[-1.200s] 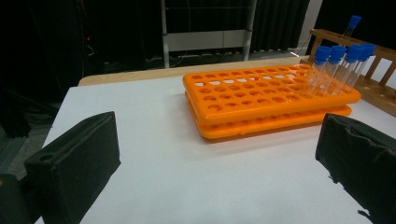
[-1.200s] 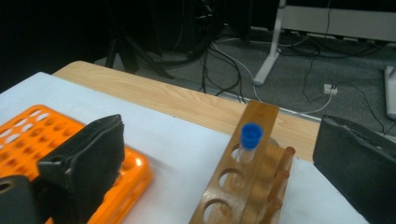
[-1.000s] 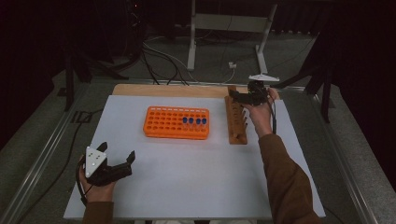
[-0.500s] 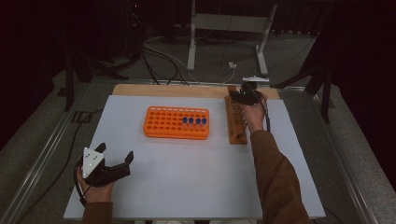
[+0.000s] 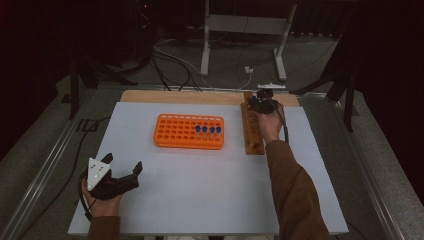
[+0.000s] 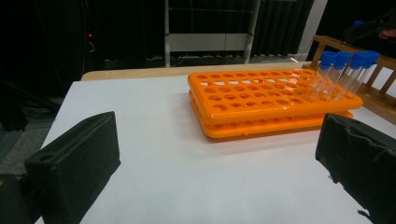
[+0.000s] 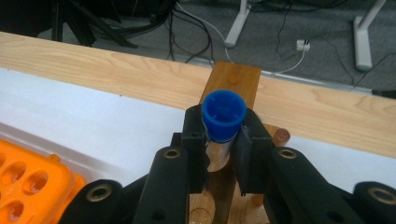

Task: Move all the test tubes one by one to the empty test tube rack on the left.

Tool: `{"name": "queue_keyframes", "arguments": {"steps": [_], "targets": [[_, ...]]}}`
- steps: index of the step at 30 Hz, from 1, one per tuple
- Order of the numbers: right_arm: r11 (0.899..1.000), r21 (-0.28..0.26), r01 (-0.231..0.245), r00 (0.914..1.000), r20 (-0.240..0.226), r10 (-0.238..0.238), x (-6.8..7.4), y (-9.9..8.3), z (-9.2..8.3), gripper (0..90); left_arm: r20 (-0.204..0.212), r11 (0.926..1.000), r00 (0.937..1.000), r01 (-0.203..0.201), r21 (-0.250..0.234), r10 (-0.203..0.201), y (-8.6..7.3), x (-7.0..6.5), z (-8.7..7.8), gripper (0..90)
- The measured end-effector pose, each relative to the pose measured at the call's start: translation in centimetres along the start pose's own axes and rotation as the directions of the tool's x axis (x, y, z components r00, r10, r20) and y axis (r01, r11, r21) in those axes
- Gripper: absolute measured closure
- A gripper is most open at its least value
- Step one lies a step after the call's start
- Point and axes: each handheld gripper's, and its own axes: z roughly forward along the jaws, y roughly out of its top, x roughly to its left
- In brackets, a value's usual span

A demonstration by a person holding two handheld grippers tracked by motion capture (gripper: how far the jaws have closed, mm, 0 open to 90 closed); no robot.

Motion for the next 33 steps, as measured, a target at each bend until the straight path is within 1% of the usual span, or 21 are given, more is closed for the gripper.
{"name": "queue_keyframes", "arguments": {"steps": [3, 5, 7, 9, 10, 12, 14, 16, 19, 21, 22, 25, 27, 31, 33], "targets": [[0.999, -0.033, 0.009, 1.0, -0.001, -0.009, 0.0, 0.3, -0.9, 77.1, 0.001, 1.0, 1.0, 0.002, 0.003, -0.002, 0.0, 0.0, 0.1, 0.9], [0.998, -0.059, 0.025, 0.9997, 0.005, -0.025, 0.1, 0.7, -1.7, 77.1, 0.002, 1.0, 1.0, 0.001, 0.002, -0.001, 0.0, 0.0, 0.1, 0.9], [0.995, -0.091, 0.031, 0.9995, 0.006, -0.03, 0.1, 1.2, -2.8, 77.2, 0.002, 1.0, 1.0, -0.001, 0.0, 0.001, 0.0, -0.1, 0.1, 0.9], [0.992, -0.121, 0.035, 0.9994, 0.006, -0.034, 0.2, 1.8, -4.0, 77.2, 0.001, 1.0, 1.0, 0.0, 0.001, 0.0, 0.0, -0.1, 0.1, 0.9], [0.989, -0.138, 0.045, 0.999, 0.011, -0.044, 0.3, 2.1, -4.6, 77.2, 0.002, 1.0, 1.0, 0.001, 0.001, -0.001, 0.0, -0.1, 0.1, 0.9], [0.984, -0.172, 0.043, 0.9991, 0.005, -0.042, 0.3, 2.7, -6.0, 77.2, 0.001, 1.0, 1.0, -0.006, 0.004, 0.006, 0.0, -0.1, 0.1, 0.9], [0.979, -0.198, 0.053, 0.9985, -0.002, -0.054, 0.3, 3.0, -7.3, 77.2, 0.001, 0.9999, 1.0, -0.009, 0.01, 0.009, 0.0, -0.1, 0.1, 0.9], [0.977, -0.202, 0.069, 0.9973, -0.012, -0.073, 0.5, 3.1, -8.3, 77.2, 0.004, 0.9999, 1.0, -0.007, 0.012, 0.007, 0.0, -0.2, 0.2, 0.8], [0.975, -0.211, 0.065, 0.995, -0.06, -0.08, 0.9, 2.7, -9.5, 77.2, 0.009, 0.9997, 0.9999, -0.014, 0.019, 0.014, 0.0, -0.3, 0.3, 0.9], [0.976, -0.211, 0.062, 0.9925, -0.09, -0.083, 1.2, 2.1, -10.2, 77.2, 0.014, 0.9994, 0.9997, -0.018, 0.028, 0.018, 0.0, -0.5, 0.5, 0.8], [0.976, -0.211, 0.059, 0.9901, -0.113, -0.084, 1.4, 1.7, -10.5, 77.1, 0.019, 0.9994, 0.9996, -0.02, 0.03, 0.019, 0.1, -0.6, 0.5, 0.8], [0.978, -0.194, 0.072, 0.9855, -0.137, -0.099, 1.8, 0.6, -11.0, 77.2, 0.03, 0.9991, 0.9992, -0.027, 0.033, 0.026, 0.4, -0.9, 0.6, 0.9], [0.98, -0.188, 0.066, 0.9828, -0.157, -0.097, 1.9, 0.0, -11.3, 77.1, 0.042, 0.9988, 0.9986, -0.032, 0.037, 0.031, 0.7, -1.2, 0.7, 0.8], [0.982, -0.185, 0.048, 0.9734, -0.212, -0.087, 2.0, -1.2, -12.3, 77.2, 0.067, 0.9965, 0.9964, -0.056, 0.061, 0.052, 1.4, -2.0, 1.3, 0.8], [0.984, -0.175, 0.039, 0.9669, -0.242, -0.082, 2.0, -1.7, -12.6, 77.1, 0.083, 0.9952, 0.9946, -0.068, 0.07, 0.062, 1.8, -2.6, 1.7, 0.8]]}}
